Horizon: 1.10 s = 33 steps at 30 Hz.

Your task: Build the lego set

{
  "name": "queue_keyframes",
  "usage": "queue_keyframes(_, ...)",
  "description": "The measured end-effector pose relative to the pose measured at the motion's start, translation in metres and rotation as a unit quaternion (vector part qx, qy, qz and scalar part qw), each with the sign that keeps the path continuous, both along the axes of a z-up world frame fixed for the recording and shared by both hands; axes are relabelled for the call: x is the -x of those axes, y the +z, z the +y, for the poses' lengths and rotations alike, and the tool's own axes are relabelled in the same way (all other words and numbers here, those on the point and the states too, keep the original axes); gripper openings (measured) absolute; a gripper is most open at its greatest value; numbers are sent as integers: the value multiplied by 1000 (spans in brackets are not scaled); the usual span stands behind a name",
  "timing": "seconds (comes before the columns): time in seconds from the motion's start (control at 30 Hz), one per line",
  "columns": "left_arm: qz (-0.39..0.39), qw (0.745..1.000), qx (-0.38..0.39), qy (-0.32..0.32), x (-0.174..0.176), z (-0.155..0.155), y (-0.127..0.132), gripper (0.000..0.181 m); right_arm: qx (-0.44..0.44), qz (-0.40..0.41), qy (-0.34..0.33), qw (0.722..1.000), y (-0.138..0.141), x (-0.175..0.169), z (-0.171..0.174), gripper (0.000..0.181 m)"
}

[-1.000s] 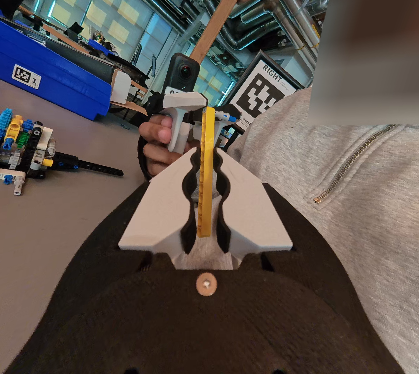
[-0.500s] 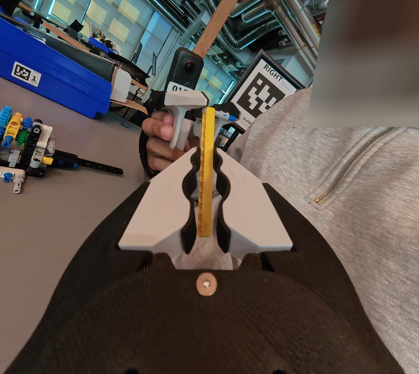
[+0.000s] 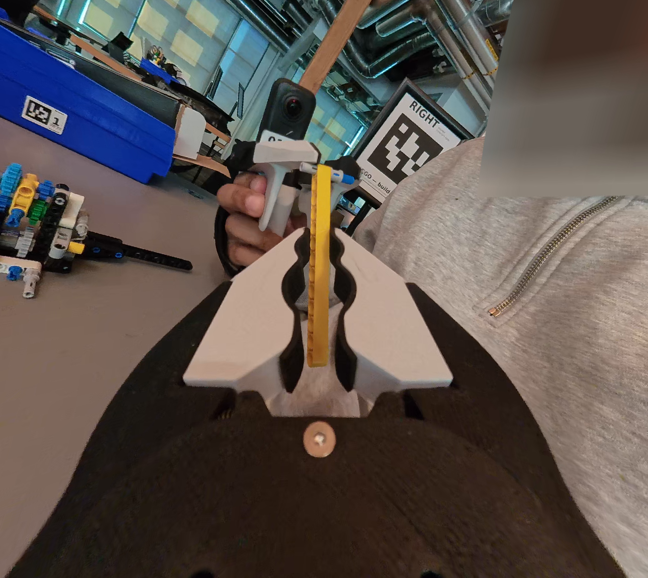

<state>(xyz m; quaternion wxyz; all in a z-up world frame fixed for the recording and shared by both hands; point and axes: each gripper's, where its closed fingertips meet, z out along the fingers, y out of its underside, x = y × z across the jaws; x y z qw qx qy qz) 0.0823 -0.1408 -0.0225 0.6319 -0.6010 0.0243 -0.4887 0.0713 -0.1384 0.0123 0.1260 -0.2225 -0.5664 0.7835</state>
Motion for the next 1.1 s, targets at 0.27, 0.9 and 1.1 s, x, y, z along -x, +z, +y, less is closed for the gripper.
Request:
queue_keyframes(0.27, -3, 1000, 1, 2, 0, 1, 0, 5, 56, 13, -36, 998, 8, 8, 14, 35)
queue_keyframes(0.9, -15, 1000, 17, 9, 6, 4, -4, 6, 55, 6, -37, 998, 3, 13, 11, 34)
queue_keyframes(1.1, -152, 987, 36, -38, 27, 0, 1, 6, -18, 13, -51, 998, -10, 14, 20, 35)
